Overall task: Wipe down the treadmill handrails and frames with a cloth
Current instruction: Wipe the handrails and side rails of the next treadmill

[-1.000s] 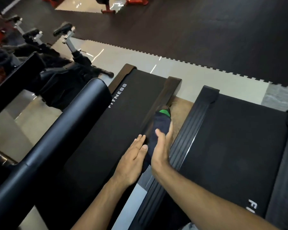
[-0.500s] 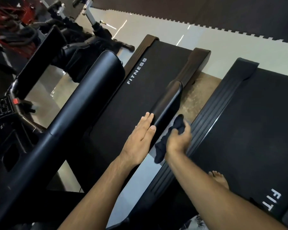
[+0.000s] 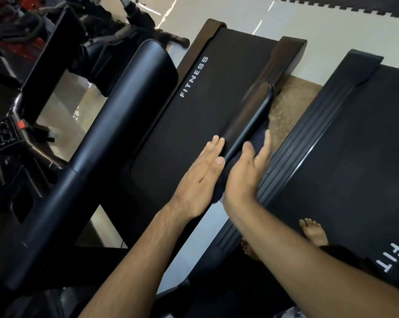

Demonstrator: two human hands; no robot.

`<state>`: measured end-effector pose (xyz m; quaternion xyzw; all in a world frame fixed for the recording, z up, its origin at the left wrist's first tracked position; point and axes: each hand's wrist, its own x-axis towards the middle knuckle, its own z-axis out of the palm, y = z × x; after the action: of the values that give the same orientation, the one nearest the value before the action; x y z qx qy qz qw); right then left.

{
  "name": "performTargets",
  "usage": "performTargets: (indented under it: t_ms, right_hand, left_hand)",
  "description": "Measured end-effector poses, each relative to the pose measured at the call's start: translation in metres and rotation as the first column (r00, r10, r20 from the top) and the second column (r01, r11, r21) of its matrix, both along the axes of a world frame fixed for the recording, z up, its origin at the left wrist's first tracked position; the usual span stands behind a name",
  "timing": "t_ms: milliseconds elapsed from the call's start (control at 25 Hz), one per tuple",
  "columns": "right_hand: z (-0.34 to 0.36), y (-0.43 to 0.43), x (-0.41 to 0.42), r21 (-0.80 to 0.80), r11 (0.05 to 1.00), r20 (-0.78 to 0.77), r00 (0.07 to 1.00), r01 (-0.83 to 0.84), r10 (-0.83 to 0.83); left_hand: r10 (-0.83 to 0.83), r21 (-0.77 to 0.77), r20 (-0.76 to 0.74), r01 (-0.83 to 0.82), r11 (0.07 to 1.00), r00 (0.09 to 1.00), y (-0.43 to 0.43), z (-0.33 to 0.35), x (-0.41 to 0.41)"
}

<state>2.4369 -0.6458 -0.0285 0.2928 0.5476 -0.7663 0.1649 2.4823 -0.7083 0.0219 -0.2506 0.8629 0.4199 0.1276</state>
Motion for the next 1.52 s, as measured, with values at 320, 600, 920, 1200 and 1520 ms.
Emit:
performTargets:
  t_ms: [320, 600, 920, 1200, 1520]
  right_hand:
    - [-0.01, -0.006, 0.007, -0.019, 0.999, 0.003, 1.0, -0.031, 0.031]
    - [-0.006, -0.009, 0.03, -0.157, 0.987, 0.221, 0.973, -0.025, 0.06]
    - [-0.001, -0.015, 0.054, -0.166, 0.986, 0.305, 0.949, -0.034, 0.084]
    - [-0.012, -0.018, 0.084, -0.225, 0.973, 0.343, 0.93, -0.054, 0.131]
    - [-0.004, -0.026, 0.113, -0.208, 0.978, 0.452, 0.885, -0.019, 0.113]
  left_hand:
    - [0.006, 0.061, 0.026, -0.007, 0.998, 1.0, -0.001, 0.009, 0.014]
    - [0.07, 0.069, 0.03, -0.072, 0.995, 0.997, 0.002, 0.014, 0.038]
    - [0.151, 0.07, 0.056, -0.155, 0.985, 0.987, 0.004, 0.017, 0.064]
    - [0.21, 0.061, 0.063, -0.214, 0.975, 0.976, 0.005, 0.019, 0.085]
    - [0.267, 0.066, 0.07, -0.272, 0.96, 0.961, -0.002, 0.017, 0.111]
